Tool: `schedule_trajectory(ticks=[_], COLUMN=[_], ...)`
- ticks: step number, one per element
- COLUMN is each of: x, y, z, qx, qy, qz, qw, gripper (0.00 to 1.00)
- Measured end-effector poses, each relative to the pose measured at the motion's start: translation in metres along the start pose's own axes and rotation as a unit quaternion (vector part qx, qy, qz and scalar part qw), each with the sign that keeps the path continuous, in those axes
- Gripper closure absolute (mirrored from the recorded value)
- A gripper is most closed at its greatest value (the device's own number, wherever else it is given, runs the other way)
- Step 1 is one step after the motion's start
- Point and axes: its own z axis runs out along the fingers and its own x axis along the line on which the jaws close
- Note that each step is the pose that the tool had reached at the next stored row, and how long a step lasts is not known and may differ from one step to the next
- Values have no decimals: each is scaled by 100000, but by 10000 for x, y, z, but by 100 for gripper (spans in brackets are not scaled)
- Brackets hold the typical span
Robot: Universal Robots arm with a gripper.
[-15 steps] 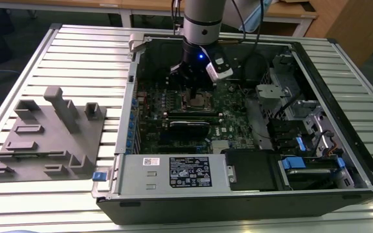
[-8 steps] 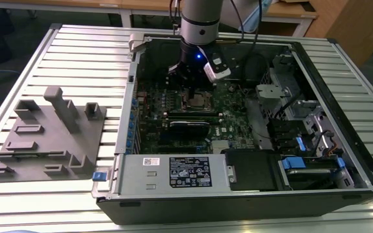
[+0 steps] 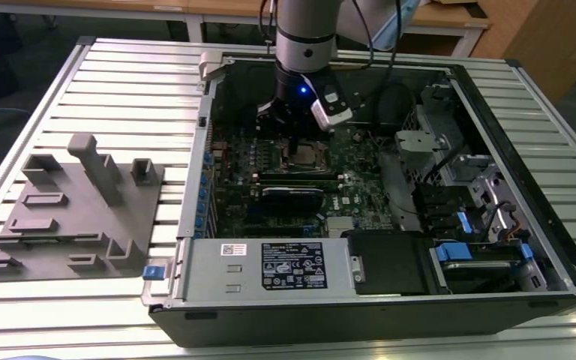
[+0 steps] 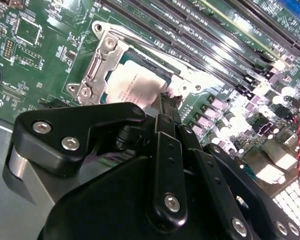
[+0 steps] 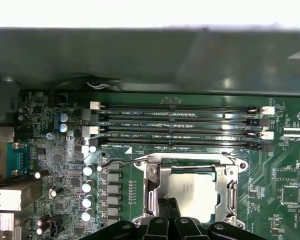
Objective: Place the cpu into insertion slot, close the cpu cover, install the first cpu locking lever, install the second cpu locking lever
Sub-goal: 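Close the cpu cover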
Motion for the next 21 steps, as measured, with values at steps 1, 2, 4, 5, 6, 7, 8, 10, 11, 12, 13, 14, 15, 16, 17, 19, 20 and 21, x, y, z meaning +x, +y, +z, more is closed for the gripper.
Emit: schedule_trajectory(ticks=[1, 2, 4, 5, 6, 7, 8, 10, 11, 12, 13, 14, 15, 16, 17, 19, 20, 21], x=[20, 38, 53, 53, 53, 53, 54, 67, 80, 80, 80, 80, 81, 81, 81, 81, 81, 81], y=[0, 1, 2, 1, 1, 1, 1, 1, 1, 1, 1, 1, 1, 1, 2, 1, 1, 5], z=[1, 3, 5, 6, 9, 11, 11, 12, 12, 12, 12, 12, 14, 19, 24, 28, 28, 29], qx=[-1, -3, -6, 5, -3, 0, 3, -5, -4, -4, -6, -2, -7, -13, -6, 3, 7, -6], qy=[-35, -71, -87, -82, -88, -86, -81, -84, -84, -84, -86, -82, -85, -91, -94, -90, -88, -98], qz=[2, -2, 1, 7, 68, 134, 147, 151, 152, 151, 152, 150, 153, 153, 152, 152, 151, 157], qw=[100000, 100000, 100000, 100000, 100000, 100000, 100000, 100000, 100000, 100000, 100000, 100000, 100000, 100000, 100000, 100000, 100000, 100000], gripper=[89, 89, 89, 89, 89, 89, 89, 89, 89, 89, 89, 89, 89, 89, 89, 89, 89, 89])
